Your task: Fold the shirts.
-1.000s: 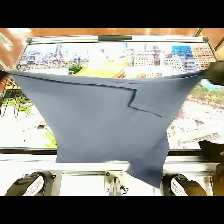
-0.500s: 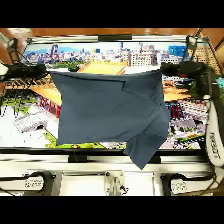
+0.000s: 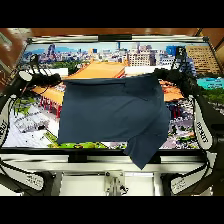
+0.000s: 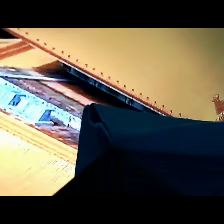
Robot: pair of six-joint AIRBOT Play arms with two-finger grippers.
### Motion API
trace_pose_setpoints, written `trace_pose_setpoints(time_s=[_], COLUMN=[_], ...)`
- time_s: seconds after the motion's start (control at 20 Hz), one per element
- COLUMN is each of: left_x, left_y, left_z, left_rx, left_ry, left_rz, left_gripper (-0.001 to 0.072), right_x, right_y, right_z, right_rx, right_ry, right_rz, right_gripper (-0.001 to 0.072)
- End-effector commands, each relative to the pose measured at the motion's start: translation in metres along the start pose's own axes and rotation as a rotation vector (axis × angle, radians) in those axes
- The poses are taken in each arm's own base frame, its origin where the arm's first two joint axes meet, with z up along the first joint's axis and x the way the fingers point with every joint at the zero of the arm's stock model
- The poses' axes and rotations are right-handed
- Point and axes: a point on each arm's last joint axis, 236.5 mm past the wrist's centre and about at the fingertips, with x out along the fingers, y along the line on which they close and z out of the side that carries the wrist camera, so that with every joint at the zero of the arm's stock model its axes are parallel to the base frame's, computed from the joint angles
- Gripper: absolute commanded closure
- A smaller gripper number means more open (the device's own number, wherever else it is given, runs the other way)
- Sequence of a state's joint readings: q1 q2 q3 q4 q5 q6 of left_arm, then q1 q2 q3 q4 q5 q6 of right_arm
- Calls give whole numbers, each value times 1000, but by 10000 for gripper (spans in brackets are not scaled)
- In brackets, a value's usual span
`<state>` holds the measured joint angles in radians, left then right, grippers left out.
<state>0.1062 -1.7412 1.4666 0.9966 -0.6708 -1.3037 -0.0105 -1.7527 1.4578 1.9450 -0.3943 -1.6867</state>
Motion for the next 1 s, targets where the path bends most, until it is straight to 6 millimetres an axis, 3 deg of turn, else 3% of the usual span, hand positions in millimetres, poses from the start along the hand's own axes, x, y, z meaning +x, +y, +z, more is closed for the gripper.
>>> trace_pose_setpoints(time_s=[0.0,0.1,0.2,0.3,0.4,0.5,0.85,0.95], left_x=[6,-1,-12,-24,-36,-44,-61,-63], left_y=[-2,-5,-11,-12,-8,6,37,38], left_z=[-8,-22,-52,-82,-104,-121,-125,-127], left_rx=[0,3,47,52,47,50,-29,-36], left_ry=[25,108,258,392,501,582,628,639], left_rz=[-6,-32,-74,-95,-90,-36,16,11], left_gripper=[678,678,678,679,679,679,679,679], right_x=[0,-13,-35,-59,-83,-94,-94,-96], right_y=[3,3,-2,-5,-21,-35,-52,-57], right_z=[-20,-32,-47,-77,-114,-133,-132,-133], right_rx=[-3,-49,-126,-145,-137,-132,-181,-176], right_ry=[81,162,267,429,616,700,697,706], right_rz=[9,4,-23,-35,-98,-152,-208,-217], right_gripper=[658,658,658,659,659,658,658,658])
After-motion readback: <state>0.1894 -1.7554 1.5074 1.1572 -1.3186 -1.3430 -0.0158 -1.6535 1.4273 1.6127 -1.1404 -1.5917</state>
